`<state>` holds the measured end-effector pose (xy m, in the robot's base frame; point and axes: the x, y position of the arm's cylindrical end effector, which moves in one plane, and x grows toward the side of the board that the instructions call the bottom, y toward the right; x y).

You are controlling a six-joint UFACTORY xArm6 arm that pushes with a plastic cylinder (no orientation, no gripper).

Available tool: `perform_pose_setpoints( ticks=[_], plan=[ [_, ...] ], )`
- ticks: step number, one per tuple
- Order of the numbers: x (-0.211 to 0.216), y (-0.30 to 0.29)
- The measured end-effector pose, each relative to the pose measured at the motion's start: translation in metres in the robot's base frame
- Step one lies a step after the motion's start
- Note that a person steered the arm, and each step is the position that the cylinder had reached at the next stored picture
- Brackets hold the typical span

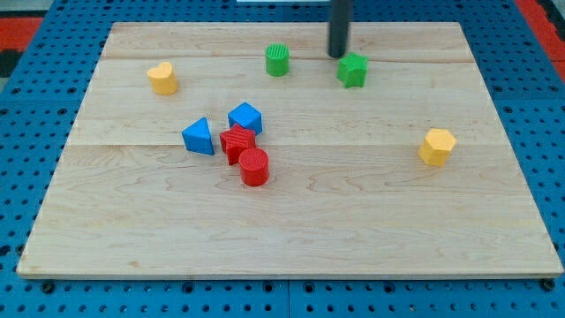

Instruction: Slide the green circle towards the green star

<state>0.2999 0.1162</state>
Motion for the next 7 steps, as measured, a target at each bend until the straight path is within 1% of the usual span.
perform_pose_setpoints(
  ticks=[1,3,4,5,6,7],
  plan=[
    [0.106,0.003],
    [0.009,-0.074],
    [-0.028,-0.110],
    [-0.026,-0.158],
    [0.001,-0.193],
    [-0.025,-0.266]
  ],
)
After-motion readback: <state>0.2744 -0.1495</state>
